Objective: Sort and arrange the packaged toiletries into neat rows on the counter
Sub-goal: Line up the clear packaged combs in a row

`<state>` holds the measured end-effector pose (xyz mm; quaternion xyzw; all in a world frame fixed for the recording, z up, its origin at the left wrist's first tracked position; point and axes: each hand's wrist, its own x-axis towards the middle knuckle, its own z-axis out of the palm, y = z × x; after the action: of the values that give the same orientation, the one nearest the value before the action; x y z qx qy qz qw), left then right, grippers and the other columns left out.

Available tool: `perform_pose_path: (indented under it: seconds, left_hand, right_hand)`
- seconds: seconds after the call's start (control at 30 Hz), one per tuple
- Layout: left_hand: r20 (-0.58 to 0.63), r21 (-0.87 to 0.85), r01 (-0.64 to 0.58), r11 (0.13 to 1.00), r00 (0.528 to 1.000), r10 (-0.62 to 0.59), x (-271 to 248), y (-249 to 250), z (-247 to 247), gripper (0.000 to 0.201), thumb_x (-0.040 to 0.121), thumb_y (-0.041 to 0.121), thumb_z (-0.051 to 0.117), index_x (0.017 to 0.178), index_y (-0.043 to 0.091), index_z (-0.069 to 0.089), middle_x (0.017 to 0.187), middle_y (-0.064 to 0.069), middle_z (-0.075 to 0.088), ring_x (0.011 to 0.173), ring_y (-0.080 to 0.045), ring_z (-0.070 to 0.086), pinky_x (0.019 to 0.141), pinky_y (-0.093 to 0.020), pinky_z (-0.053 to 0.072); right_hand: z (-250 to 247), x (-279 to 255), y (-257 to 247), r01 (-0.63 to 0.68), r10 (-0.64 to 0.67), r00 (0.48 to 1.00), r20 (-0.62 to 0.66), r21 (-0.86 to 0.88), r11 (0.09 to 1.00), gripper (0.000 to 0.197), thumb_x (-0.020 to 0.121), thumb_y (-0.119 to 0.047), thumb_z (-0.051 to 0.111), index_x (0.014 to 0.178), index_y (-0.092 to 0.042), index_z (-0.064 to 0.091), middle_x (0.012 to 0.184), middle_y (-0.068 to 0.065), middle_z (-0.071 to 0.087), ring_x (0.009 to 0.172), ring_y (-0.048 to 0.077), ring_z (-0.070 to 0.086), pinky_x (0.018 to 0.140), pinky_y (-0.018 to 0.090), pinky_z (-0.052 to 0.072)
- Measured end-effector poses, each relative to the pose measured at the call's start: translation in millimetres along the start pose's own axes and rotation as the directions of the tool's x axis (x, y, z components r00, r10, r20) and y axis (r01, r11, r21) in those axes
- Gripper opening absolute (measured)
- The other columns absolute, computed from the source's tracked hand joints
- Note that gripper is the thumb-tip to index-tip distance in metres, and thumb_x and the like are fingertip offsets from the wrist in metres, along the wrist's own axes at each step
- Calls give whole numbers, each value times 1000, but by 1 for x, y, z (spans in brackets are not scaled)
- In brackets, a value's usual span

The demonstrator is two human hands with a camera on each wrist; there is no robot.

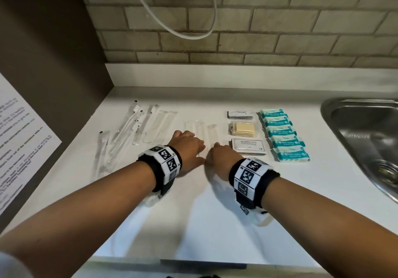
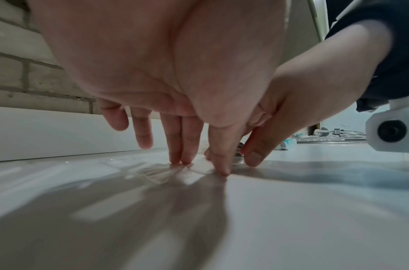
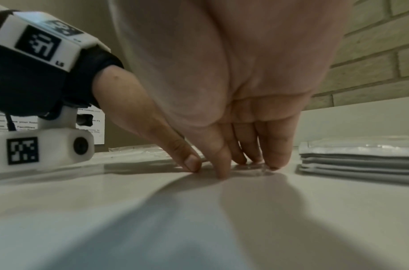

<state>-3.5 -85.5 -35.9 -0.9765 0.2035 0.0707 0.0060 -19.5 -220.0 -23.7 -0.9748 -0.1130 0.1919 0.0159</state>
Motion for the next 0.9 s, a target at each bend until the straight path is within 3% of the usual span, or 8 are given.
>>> perform_pose_path:
  seconds: [0.2, 0.43, 0.57, 0.7, 0.83, 0.9]
  left_hand:
    - [52, 8, -36, 999, 998, 36, 2, -5, -2, 36, 89, 52, 53, 109, 25, 65, 145, 12, 48, 141, -23, 28, 106, -42, 21]
    - [39, -6, -52, 999, 998, 52, 5, -8, 1, 40, 89, 51, 52, 117, 24, 63, 146, 11, 47, 141, -23, 28, 106, -40, 20]
    - [14, -6, -67, 998, 998, 67, 6, -9, 2, 38, 89, 48, 53, 116, 23, 63, 141, 9, 52, 137, -24, 32, 103, -40, 22]
    - [-20, -19, -77, 997, 997, 77, 7, -8, 3, 31, 87, 46, 54, 105, 22, 64, 128, 7, 61, 128, -24, 40, 98, -39, 27]
    - [-17, -13, -81, 997, 997, 80, 10, -10, 4, 32, 86, 48, 54, 105, 24, 64, 130, 6, 60, 125, -23, 42, 98, -40, 28]
    - [-17, -7, -85, 996, 996, 84, 11, -10, 4, 31, 85, 47, 54, 104, 24, 64, 129, 5, 61, 124, -24, 43, 97, -40, 28]
  right_hand:
    - [-3, 0, -5, -29, 29, 1000, 5, 4, 1000, 39, 94, -10, 43, 132, 0, 47, 135, 14, 45, 129, 31, 42, 105, 41, 43]
    - [-5, 0, -8, -43, 43, 999, 14, 4, 999, 40, 91, -9, 46, 130, -1, 49, 132, 15, 44, 127, 34, 42, 103, 44, 43]
    - [-5, 0, -7, -57, 57, 998, 3, 30, 998, 40, 91, -9, 46, 129, -1, 50, 131, 16, 45, 126, 35, 43, 103, 43, 43]
    - [-7, -3, -8, -90, 95, 994, -61, 87, 992, 31, 96, -12, 45, 124, 0, 51, 124, 22, 54, 114, 38, 55, 91, 43, 48]
    - [-7, 3, -9, -73, 73, 997, 41, 6, 997, 42, 92, -8, 42, 133, -1, 49, 137, 18, 43, 128, 38, 44, 104, 43, 42]
    - [-8, 5, -9, -73, 73, 996, 44, -7, 997, 44, 91, -7, 43, 135, -2, 49, 138, 17, 42, 130, 36, 43, 104, 41, 42]
